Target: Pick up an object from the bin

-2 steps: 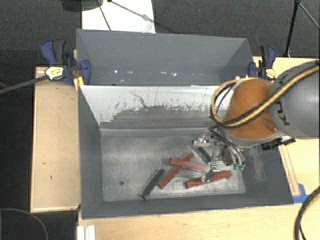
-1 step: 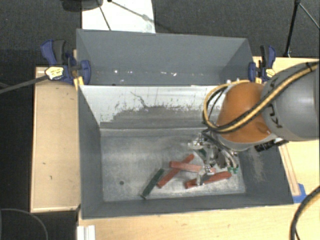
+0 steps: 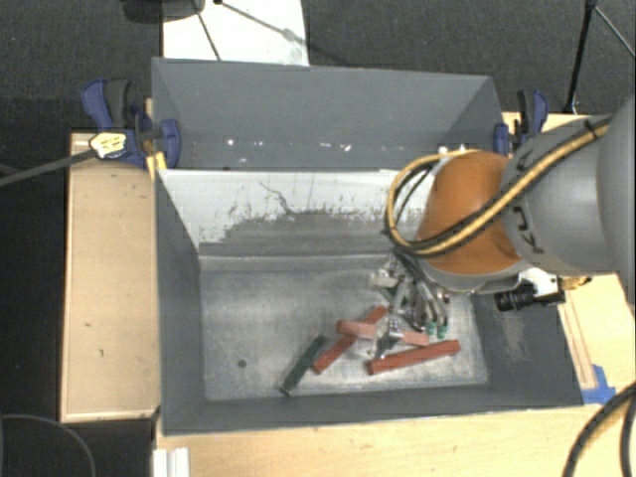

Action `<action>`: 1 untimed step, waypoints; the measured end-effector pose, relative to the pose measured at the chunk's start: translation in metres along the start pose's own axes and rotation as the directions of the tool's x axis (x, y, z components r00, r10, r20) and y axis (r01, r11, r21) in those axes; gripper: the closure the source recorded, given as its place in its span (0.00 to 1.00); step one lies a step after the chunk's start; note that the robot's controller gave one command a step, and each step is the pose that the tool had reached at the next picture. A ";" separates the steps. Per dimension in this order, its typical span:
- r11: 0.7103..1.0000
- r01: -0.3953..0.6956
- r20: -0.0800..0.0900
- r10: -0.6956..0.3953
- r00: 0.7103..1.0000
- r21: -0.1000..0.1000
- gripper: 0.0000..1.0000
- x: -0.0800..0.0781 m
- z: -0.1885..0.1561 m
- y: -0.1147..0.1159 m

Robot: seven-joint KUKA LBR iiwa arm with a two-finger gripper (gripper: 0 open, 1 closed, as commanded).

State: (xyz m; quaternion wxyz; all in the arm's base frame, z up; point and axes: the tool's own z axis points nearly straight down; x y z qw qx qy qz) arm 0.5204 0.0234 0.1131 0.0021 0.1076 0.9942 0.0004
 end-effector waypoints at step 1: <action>0.969 0.248 -0.002 -0.248 0.969 0.000 0.00 -0.004 0.031 0.016</action>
Offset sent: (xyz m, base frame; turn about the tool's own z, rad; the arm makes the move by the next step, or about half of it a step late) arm -0.0036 0.0285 -0.0431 0.0120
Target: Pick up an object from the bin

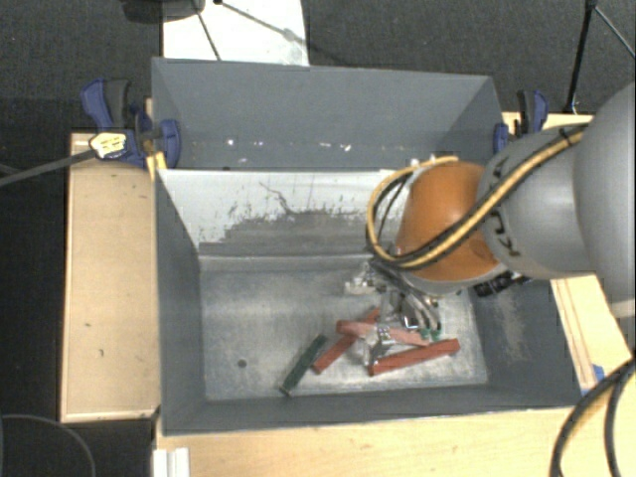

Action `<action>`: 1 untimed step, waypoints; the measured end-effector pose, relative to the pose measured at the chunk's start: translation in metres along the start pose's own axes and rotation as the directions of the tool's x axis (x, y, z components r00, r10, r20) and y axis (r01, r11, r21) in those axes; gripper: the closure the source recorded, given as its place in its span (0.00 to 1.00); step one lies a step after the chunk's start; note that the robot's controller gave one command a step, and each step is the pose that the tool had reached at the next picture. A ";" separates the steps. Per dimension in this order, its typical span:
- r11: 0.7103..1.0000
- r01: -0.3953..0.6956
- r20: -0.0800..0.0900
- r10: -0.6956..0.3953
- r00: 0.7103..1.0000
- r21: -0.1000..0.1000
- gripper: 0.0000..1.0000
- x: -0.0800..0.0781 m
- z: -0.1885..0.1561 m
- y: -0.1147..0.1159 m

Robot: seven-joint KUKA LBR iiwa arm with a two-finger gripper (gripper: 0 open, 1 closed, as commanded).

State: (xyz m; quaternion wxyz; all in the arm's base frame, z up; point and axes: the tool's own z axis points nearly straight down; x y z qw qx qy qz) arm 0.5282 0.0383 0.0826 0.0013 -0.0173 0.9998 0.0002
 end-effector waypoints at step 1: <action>0.965 -0.261 0.016 0.261 0.965 -0.003 1.00 0.005 0.007 0.012</action>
Offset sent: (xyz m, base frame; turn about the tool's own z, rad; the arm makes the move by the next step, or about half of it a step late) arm 0.0000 0.0000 0.0000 0.0000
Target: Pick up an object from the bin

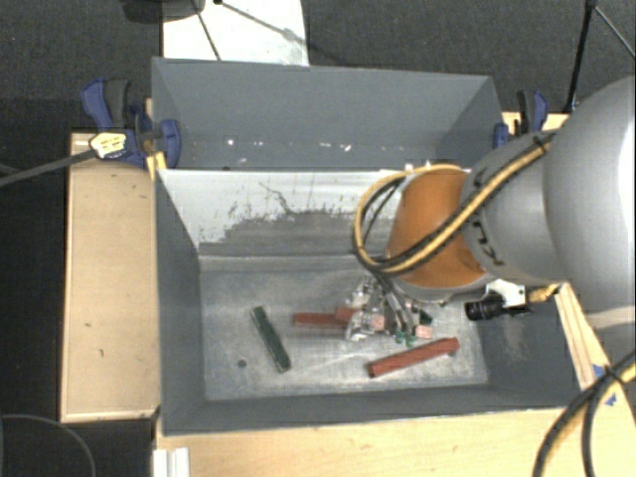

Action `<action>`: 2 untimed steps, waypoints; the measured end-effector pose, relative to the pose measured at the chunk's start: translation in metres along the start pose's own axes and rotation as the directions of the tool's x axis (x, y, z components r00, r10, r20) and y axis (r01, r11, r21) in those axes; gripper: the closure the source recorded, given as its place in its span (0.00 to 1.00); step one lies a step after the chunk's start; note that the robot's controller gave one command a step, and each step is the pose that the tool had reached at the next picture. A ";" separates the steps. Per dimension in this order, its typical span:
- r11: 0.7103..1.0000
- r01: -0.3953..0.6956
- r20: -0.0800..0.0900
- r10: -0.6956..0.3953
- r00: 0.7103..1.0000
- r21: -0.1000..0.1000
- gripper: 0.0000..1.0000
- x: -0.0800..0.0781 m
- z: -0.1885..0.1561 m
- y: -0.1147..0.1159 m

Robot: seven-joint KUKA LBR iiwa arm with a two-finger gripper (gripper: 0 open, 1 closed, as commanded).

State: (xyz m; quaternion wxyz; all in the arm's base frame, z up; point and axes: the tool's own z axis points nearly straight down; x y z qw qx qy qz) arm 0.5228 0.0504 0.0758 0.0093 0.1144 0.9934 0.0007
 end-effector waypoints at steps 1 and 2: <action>1.000 0.001 0.000 -0.001 1.000 0.000 1.00 0.000 0.000 0.000; 1.000 0.001 -0.004 -0.001 1.000 0.001 1.00 0.001 -0.002 0.000</action>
Offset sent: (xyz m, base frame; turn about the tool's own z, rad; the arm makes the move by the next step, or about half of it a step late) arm -0.0001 0.0001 0.0364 0.0000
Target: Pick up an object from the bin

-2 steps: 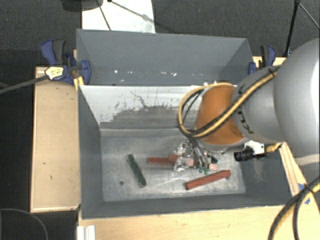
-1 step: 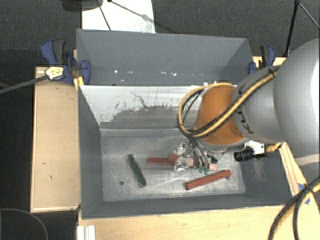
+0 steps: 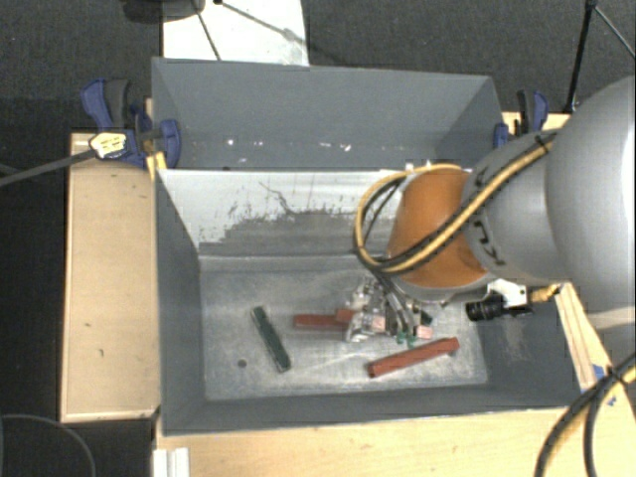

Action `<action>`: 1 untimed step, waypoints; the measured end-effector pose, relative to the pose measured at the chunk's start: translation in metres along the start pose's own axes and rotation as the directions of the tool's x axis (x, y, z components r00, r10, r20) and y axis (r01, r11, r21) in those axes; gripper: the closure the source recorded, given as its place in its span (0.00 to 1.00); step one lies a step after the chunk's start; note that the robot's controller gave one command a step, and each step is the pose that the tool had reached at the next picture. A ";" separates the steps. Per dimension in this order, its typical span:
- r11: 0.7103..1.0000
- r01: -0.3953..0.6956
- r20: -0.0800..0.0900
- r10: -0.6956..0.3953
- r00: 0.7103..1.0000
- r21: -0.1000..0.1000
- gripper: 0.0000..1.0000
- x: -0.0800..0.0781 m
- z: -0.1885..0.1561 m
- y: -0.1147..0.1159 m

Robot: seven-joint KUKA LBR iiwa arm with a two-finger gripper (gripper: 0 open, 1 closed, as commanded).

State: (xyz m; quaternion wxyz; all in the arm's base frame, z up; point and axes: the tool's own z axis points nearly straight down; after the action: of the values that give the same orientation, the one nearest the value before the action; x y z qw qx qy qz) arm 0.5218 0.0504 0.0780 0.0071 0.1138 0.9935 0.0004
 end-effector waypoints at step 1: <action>1.000 0.002 -0.010 -0.001 1.000 0.002 1.00 0.001 -0.009 0.000</action>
Offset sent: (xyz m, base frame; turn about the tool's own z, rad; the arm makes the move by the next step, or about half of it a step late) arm 0.0002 0.0002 0.0240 0.0000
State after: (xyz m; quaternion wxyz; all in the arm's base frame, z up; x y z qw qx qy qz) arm 0.5202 0.0507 0.0866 0.0018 0.1130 0.9936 0.0003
